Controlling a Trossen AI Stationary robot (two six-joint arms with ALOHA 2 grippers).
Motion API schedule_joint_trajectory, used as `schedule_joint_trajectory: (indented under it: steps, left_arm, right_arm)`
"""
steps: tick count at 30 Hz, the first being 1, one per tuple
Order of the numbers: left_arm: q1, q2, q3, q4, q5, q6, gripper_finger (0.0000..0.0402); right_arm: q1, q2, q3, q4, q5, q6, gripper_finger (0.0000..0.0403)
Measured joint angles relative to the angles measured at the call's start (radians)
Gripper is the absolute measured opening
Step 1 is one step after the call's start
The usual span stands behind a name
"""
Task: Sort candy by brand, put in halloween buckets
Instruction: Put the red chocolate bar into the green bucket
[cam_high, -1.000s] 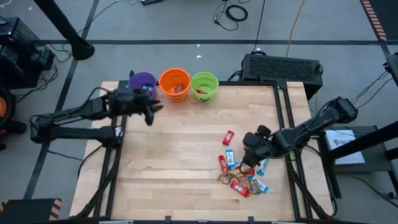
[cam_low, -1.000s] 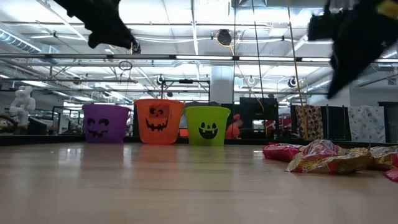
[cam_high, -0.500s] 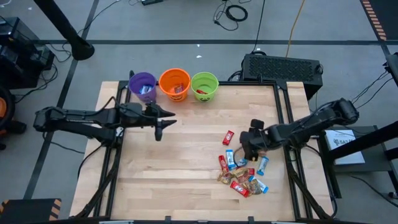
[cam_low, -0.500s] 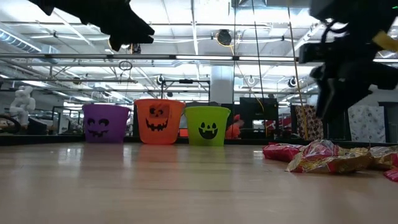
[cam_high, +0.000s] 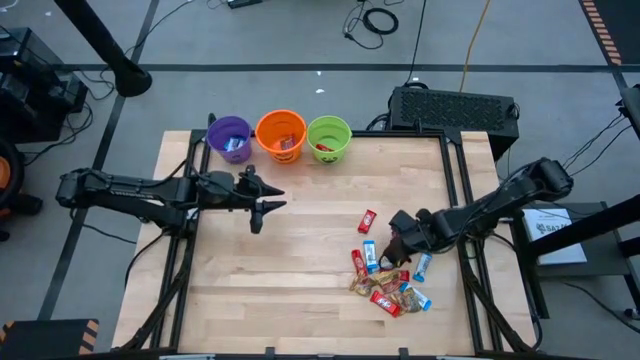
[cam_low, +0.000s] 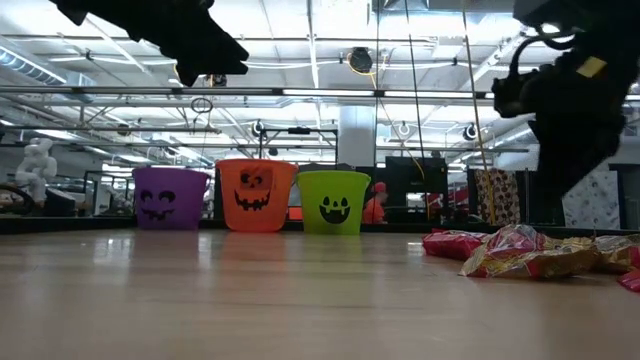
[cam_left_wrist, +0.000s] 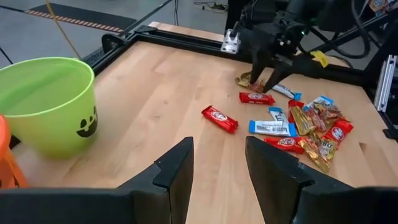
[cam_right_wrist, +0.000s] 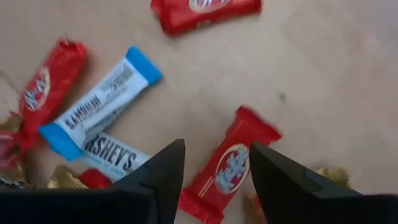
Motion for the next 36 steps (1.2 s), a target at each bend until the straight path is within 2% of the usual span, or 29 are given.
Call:
schedule_joint_trajectory:
  steps: [6,11,16,23,28,31,36]
  left_arm:
    - [-0.001,0.0,0.0,-0.002,0.0,0.0,0.0152]
    - [-0.001,0.0,0.0,0.009,0.0,0.0,0.0152]
    - [-0.001,0.0,0.0,0.018,0.0,0.0,0.0152]
    - [-0.001,0.0,0.0,0.017,0.0,0.0,0.0152]
    - [-0.001,0.0,0.0,0.017,0.0,0.001,0.0152]
    - [-0.001,0.0,0.0,0.017,0.0,0.0,0.0152]
    - [-0.001,0.0,0.0,0.017,0.0,0.001,0.0152]
  right_arm:
    - [0.057,0.081,0.0,0.001,0.0,0.084,0.0173]
    - [0.065,0.14,0.0,-0.002,0.001,0.219,0.0173]
    - [0.065,0.193,0.0,0.012,0.005,0.287,0.0173]
    - [0.064,0.2,0.01,0.215,0.01,0.26,0.0173]
    - [0.065,0.19,0.066,0.155,0.104,0.219,0.0173]
    - [0.057,0.19,0.087,0.077,0.108,0.226,0.0173]
    - [0.057,0.203,0.088,0.078,0.102,0.254,0.0173]
